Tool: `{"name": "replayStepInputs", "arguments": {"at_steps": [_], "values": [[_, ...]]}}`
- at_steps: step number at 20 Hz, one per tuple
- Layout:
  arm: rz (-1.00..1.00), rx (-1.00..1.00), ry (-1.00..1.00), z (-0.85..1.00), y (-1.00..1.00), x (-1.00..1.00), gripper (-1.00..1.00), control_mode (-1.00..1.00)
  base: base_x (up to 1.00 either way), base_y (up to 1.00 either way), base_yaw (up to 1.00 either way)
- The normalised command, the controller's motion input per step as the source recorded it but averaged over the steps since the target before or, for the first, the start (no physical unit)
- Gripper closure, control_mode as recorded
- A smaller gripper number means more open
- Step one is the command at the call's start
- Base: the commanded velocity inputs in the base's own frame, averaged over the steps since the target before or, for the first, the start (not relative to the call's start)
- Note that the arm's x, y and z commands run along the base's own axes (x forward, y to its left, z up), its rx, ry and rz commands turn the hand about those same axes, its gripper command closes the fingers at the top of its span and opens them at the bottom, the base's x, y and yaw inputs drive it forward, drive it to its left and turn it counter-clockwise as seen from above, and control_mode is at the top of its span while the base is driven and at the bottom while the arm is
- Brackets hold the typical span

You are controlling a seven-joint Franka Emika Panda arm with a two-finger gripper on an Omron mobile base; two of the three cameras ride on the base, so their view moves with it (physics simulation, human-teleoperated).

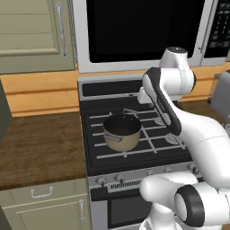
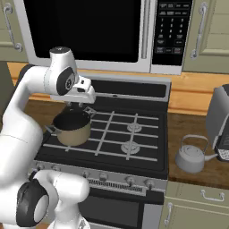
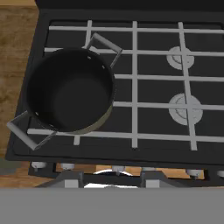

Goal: Pick the kettle from the counter and place it on a stove burner. Then turn the burner on.

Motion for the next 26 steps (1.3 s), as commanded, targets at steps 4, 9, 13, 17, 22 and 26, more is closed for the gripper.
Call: {"name": "replayStepInputs", "arguments": {"at_steps": [4, 9, 13, 17, 22, 26], "values": [[-0.07, 0.02, -0.01, -0.04, -0.37, -0.26, -1.0, -1.0, 0.0, 0.0, 0.0], [-0.07, 0.01, -0.09, -0.1, -0.95, -0.8, -1.0, -1.0, 0.0, 0.0, 0.0], [-0.08, 0.1, -0.07, -0.03, -1.0, -0.97, -1.0, -1.0, 0.0, 0.0, 0.0], [-0.16, 0.1, -0.05, -0.04, -1.0, -0.79, -1.0, -1.0, 0.0, 0.0, 0.0], [-0.27, 0.08, -0.02, -0.02, -1.0, -0.4, -1.0, -1.0, 0.0, 0.0, 0.0], [-0.37, 0.15, 0.0, 0.0, -1.0, -0.02, -1.0, -1.0, 0.0, 0.0, 0.0]]}}
